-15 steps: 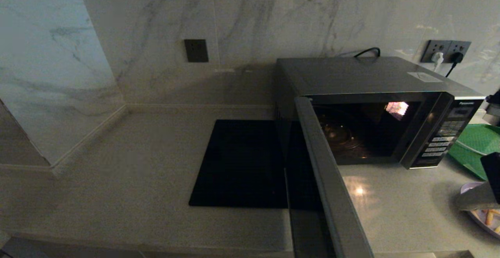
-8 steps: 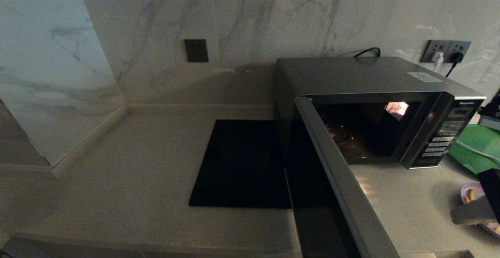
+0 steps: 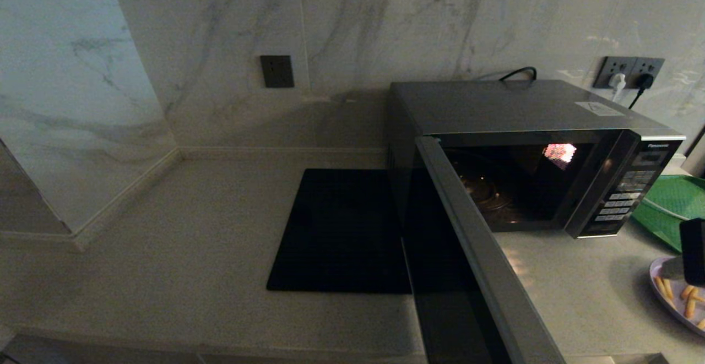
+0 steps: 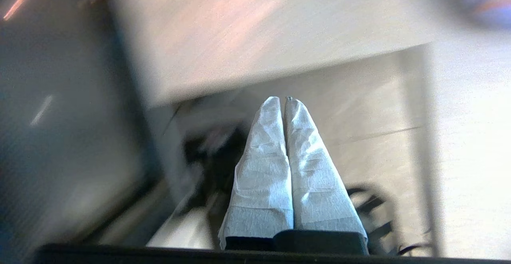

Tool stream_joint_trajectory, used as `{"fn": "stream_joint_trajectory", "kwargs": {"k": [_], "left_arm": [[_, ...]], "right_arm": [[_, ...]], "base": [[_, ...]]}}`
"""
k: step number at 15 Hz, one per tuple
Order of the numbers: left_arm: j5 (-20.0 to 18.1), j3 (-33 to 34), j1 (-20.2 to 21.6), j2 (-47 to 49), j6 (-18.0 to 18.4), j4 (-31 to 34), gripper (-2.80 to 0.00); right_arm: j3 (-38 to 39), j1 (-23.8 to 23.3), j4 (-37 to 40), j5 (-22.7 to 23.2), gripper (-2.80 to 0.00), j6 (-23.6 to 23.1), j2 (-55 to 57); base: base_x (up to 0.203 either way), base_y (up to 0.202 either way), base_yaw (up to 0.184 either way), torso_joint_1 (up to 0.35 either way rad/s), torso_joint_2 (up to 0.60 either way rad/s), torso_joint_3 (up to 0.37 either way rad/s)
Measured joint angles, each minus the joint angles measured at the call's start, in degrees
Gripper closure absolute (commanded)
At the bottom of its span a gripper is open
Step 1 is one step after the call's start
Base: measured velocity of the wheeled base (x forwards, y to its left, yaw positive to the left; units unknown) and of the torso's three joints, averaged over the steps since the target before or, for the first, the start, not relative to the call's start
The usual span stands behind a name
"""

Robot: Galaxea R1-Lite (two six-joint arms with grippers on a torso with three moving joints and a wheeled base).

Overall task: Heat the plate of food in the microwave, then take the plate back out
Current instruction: Put the plate in the microwave oven

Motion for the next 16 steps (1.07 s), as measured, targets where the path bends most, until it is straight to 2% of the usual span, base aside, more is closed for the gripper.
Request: {"fn": "stream_joint_trajectory", "kwargs": {"k": [2, 5, 10, 13, 16], "left_arm": [[0.0, 0.0, 0.0, 0.0, 0.0, 0.0, 0.0], [0.0, 0.0, 0.0, 0.0, 0.0, 0.0, 0.0], [0.0, 0.0, 0.0, 0.0, 0.0, 0.0, 0.0], [0.0, 0.0, 0.0, 0.0, 0.0, 0.0, 0.0], [0.0, 0.0, 0.0, 0.0, 0.0, 0.0, 0.0]], "right_arm": [[0.9, -7.7, -1.2, -3.6, 0.0, -2.2, -1.9], [0.0, -24.2, -2.9, -3.1, 0.0, -8.2, -4.3], [-1.0, -54.9, -6.3, 7.2, 0.0, -14.5, -4.5], [0.3, -71.1, -20.2, 16.9, 0.0, -19.2, -3.3], [-0.5, -80.4, -33.9, 23.9, 0.0, -24.7, -3.3]], "base": [[0.0, 0.0, 0.0, 0.0, 0.0, 0.0], [0.0, 0.0, 0.0, 0.0, 0.0, 0.0], [0.0, 0.0, 0.0, 0.0, 0.0, 0.0], [0.0, 0.0, 0.0, 0.0, 0.0, 0.0], [0.0, 0.0, 0.0, 0.0, 0.0, 0.0]]}}
